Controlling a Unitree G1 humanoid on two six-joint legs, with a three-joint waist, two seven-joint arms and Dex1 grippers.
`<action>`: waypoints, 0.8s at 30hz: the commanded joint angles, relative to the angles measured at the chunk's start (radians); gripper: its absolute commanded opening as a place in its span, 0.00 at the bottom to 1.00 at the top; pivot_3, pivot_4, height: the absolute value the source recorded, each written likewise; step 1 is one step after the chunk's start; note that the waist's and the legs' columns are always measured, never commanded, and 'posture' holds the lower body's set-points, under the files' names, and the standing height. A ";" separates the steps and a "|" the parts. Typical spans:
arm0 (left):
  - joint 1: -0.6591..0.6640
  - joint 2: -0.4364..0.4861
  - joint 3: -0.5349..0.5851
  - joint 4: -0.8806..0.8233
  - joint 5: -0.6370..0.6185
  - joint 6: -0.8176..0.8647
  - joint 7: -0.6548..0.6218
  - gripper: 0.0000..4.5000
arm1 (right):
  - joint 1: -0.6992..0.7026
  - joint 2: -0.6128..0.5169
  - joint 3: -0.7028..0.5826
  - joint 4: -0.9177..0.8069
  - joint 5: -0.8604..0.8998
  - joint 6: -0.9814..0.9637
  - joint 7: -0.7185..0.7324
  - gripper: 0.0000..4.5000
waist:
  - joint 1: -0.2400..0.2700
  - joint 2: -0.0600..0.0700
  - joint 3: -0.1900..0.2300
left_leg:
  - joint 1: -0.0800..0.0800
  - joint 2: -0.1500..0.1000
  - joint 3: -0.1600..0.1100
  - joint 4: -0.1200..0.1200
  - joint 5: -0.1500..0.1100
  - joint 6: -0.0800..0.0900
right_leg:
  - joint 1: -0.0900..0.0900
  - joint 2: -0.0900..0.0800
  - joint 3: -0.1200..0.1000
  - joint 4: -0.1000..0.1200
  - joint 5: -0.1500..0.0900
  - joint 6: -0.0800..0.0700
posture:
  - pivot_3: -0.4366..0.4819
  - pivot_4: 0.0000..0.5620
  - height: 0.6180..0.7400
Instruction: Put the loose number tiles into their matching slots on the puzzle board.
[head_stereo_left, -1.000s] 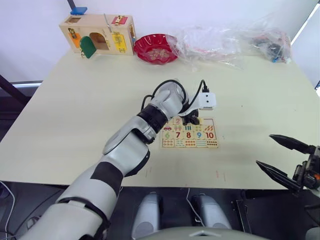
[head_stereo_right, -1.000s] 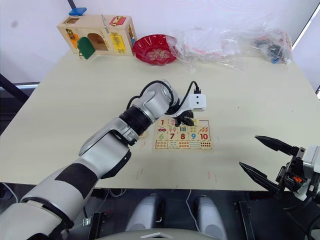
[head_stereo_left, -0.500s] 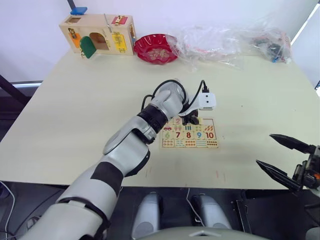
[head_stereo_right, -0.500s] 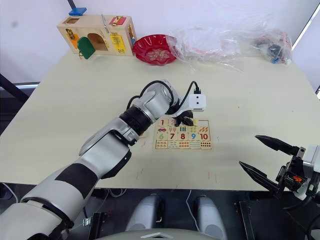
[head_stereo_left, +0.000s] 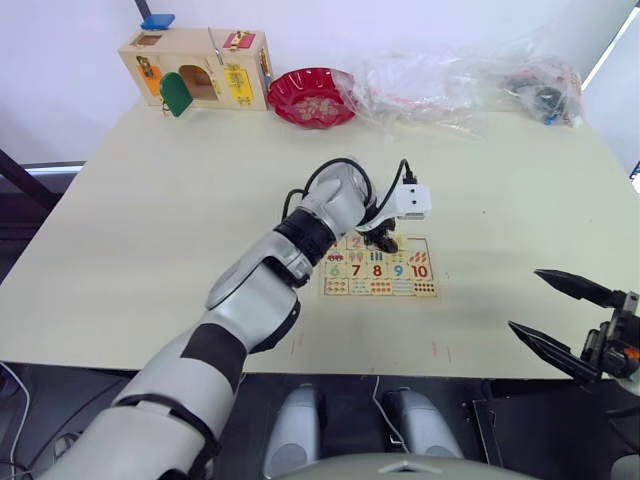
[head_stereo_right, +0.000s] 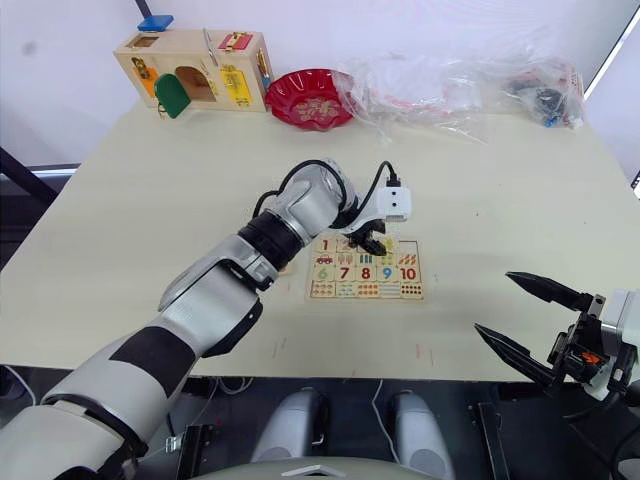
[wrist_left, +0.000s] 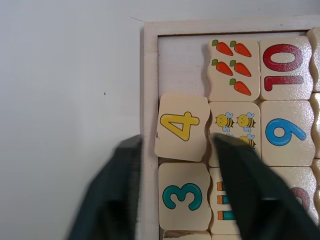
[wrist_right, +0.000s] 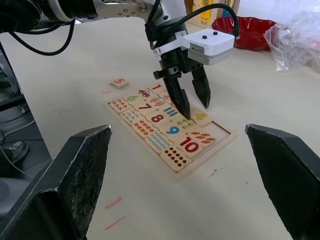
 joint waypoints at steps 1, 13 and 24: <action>-0.051 0.013 0.050 -0.046 -0.025 0.023 -0.033 0.63 | 0.001 0.000 -0.016 -0.020 0.013 -0.018 -0.002 1.00 | 0.000 0.000 0.000 | 0.000 0.000 0.000 0.000 0.000 0.000 | 0.000 0.000 0.000 0.000 0.000 0.000 | 0.48 0.27 1.00; -0.067 0.073 0.245 0.049 -0.180 -0.106 -0.102 0.63 | -0.015 0.003 0.009 -0.005 0.000 -0.031 -0.006 1.00 | 0.001 0.000 0.000 | 0.000 0.000 0.000 0.000 0.000 0.000 | 0.000 0.000 0.000 0.000 0.000 0.000 | 0.48 0.27 1.00; 0.008 0.030 0.242 0.196 -0.130 -0.407 0.050 0.03 | -0.009 0.007 0.015 -0.016 -0.002 -0.029 -0.013 1.00 | 0.001 0.000 0.000 | 0.000 0.000 0.000 0.000 0.000 0.000 | 0.000 0.000 0.000 0.000 0.003 -0.001 | 0.48 0.27 1.00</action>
